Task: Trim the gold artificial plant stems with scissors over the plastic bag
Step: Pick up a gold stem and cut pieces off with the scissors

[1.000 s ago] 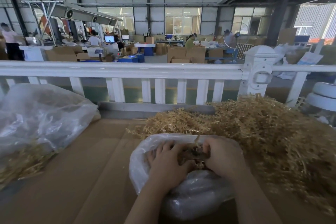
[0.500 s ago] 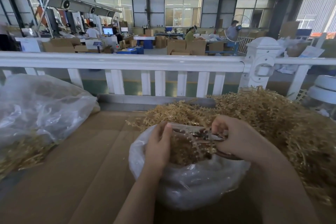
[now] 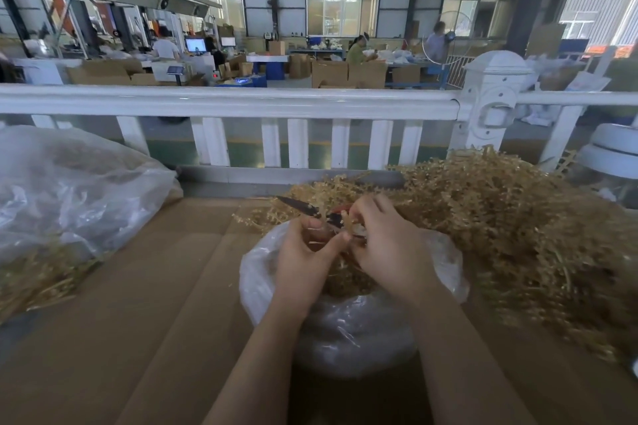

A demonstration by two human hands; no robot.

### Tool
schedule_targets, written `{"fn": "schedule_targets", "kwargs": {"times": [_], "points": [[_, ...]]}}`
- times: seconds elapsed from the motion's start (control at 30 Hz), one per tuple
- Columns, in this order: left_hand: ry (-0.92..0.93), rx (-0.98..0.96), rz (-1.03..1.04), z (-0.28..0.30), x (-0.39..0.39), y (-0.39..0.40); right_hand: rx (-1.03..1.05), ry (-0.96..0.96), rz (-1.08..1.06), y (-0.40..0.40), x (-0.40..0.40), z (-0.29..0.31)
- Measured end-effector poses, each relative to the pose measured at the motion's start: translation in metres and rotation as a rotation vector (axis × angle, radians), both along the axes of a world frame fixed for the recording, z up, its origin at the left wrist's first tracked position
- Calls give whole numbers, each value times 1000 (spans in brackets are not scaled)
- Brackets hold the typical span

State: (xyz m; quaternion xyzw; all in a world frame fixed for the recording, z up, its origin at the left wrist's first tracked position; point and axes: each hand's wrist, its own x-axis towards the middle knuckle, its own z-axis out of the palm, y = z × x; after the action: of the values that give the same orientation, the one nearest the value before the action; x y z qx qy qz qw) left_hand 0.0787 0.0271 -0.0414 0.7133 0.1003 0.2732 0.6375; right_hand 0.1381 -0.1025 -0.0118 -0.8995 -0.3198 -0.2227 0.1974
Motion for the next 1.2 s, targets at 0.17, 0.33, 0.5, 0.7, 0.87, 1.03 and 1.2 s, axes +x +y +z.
{"fn": "schedule_targets", "kwargs": {"times": [0.17,0.33,0.5,0.7,0.87,1.03,1.2], "points": [[-50,-123,-9,-5,4,4,97,149,152,-1,-1,-2],[-117,-187,-41,-7,5,8,251,229,221,-6,-4,3],[-186,-170,12,-7,7,7,138,113,126,1,-4,1],[-181,-206,7,-9,6,8,-27,193,-26,0,-1,4],[-156,-212,14,-9,6,4,-72,252,-11,-7,-1,3],[-156,-153,89,-5,6,-2,2,53,-135,-2,-1,0],[-211,-145,215,1,0,-5,34,67,-305,-5,4,2]]}}
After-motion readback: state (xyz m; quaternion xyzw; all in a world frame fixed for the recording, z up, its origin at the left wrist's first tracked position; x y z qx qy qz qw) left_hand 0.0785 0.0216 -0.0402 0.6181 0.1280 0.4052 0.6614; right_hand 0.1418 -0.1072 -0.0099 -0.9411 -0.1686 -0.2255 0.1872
